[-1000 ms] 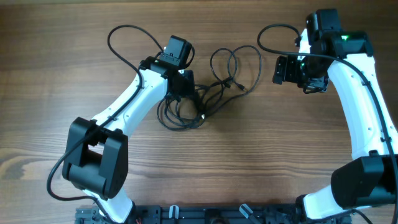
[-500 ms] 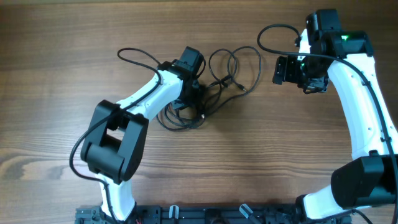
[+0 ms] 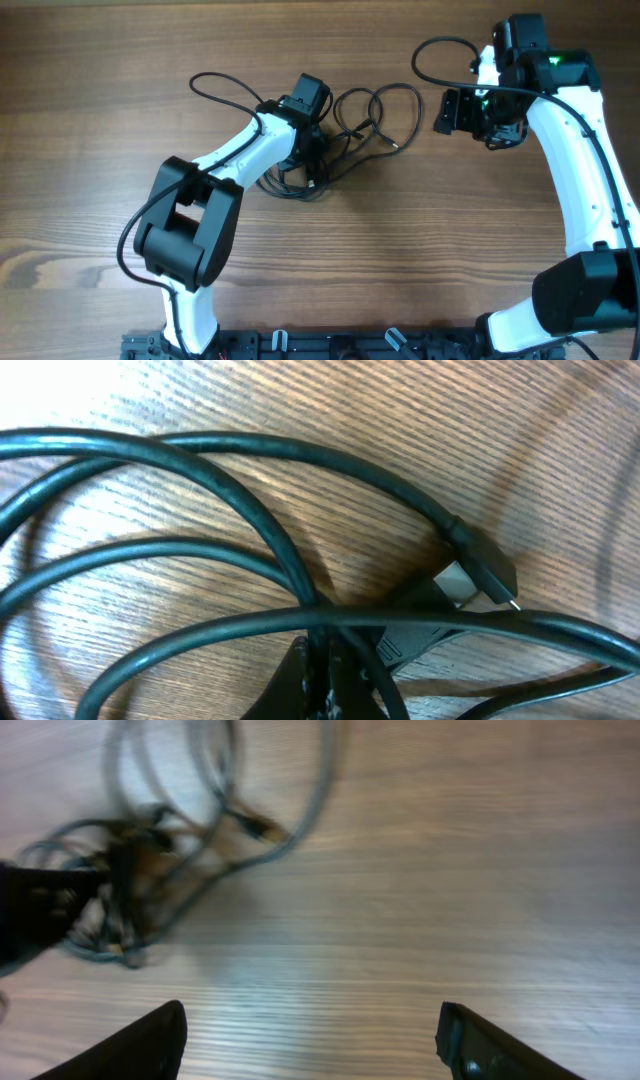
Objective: Untangle cables
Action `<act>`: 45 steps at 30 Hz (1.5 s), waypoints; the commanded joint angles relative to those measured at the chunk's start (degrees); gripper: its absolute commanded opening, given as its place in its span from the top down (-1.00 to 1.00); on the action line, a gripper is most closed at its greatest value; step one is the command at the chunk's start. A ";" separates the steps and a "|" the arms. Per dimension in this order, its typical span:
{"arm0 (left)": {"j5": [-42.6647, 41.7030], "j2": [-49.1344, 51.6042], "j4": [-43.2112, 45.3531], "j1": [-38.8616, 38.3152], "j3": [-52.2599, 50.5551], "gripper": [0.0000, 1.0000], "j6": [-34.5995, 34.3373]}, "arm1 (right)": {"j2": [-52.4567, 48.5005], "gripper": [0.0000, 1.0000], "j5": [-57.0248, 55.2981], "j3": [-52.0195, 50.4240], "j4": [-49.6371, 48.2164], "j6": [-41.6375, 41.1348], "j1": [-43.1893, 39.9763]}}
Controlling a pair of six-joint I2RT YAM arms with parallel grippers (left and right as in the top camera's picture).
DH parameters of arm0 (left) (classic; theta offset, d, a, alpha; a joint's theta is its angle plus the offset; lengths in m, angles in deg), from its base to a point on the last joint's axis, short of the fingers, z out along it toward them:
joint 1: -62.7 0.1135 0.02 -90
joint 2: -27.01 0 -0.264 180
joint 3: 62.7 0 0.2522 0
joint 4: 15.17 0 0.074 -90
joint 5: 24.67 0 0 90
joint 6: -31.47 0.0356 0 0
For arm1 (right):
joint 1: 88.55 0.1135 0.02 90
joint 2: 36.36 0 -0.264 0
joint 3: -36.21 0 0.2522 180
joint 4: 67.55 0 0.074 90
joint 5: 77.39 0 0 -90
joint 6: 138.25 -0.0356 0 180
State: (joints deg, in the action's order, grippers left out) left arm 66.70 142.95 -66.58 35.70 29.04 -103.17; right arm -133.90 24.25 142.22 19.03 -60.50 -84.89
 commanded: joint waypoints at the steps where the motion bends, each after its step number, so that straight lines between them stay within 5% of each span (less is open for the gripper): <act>1: 1.77 -10.62 -0.39 0.15 2.34 0.92 5.46 | -0.72 -0.61 15.96 0.98 -4.00 4.46 2.49; 11: 5.46 -29.53 -2.43 0.15 2.34 0.92 5.44 | -0.72 -0.61 18.16 0.98 -12.33 -4.09 12.28; 18: 10.27 -31.30 -4.63 0.13 2.34 0.92 5.46 | -0.72 -0.53 25.81 0.98 -17.05 -5.68 12.68; 29: 7.28 -31.30 -5.70 0.17 2.34 0.92 5.44 | -1.60 -0.33 25.75 0.98 -21.05 6.73 19.26; 37: -3.10 -31.32 -5.68 0.70 2.34 0.92 5.22 | -7.89 -0.05 31.08 0.98 -26.53 9.90 19.26; 41: -6.80 -31.32 -5.66 2.91 2.34 0.92 5.22 | -9.90 0.28 31.19 0.98 -26.75 4.44 19.26; 44: -6.95 -31.32 -5.40 5.11 2.34 0.92 5.25 | -9.92 0.90 27.34 0.98 -24.50 -2.82 19.26; 45: -6.95 -31.32 -4.46 6.43 2.34 0.92 5.27 | -9.92 0.91 26.12 0.98 -22.67 -5.62 19.26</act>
State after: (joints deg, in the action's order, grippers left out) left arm 61.41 112.50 -72.42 39.22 30.52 -98.65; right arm -142.77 53.43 142.26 -6.28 -57.64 -65.59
